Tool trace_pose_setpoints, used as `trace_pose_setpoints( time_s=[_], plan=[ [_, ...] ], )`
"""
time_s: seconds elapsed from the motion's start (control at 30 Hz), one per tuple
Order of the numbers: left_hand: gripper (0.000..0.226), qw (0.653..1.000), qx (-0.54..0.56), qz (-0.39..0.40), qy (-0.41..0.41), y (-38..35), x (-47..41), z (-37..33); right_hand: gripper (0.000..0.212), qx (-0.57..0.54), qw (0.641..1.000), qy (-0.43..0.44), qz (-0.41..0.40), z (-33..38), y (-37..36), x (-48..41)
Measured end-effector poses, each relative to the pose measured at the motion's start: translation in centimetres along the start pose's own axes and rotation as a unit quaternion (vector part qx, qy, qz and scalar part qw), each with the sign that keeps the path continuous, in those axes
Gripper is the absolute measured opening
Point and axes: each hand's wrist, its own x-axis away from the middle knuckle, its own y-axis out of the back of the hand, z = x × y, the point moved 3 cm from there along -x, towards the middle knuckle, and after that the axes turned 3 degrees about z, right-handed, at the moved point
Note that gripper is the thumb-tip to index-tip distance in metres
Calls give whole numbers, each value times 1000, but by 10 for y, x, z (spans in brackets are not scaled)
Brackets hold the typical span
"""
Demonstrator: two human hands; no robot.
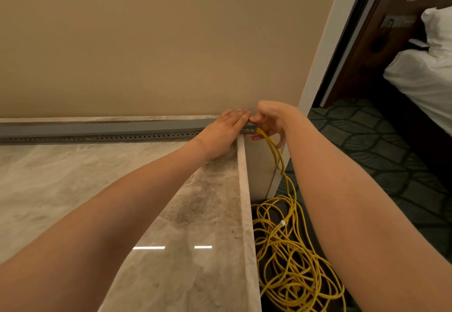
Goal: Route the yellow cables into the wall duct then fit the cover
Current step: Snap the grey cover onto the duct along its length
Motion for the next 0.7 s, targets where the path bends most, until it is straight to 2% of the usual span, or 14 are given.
trace_pose_setpoints(
  time_s=[0.1, 0.2, 0.3, 0.5, 0.7],
  plan=[
    [79, 999, -38, 19, -7, 1, 6, -1, 36, 27, 998, -4, -47, 4, -5, -5],
    [75, 998, -61, 32, -7, 5, 5, 2, 37, -3, 996, 13, -84, 8, -14, -13],
    [71, 995, -87, 43, 6, 6, 5, 0, 34, 3, 996, 22, -83, 7, -17, -15],
    [60, 997, -80, 7, 6, 4, 5, -5, 38, 90, 993, 12, -69, 8, -15, -3],
    [57, 996, -85, 14, 17, 1, 0, -6, 40, 65, 995, 10, -73, 5, -17, -12]
  ],
)
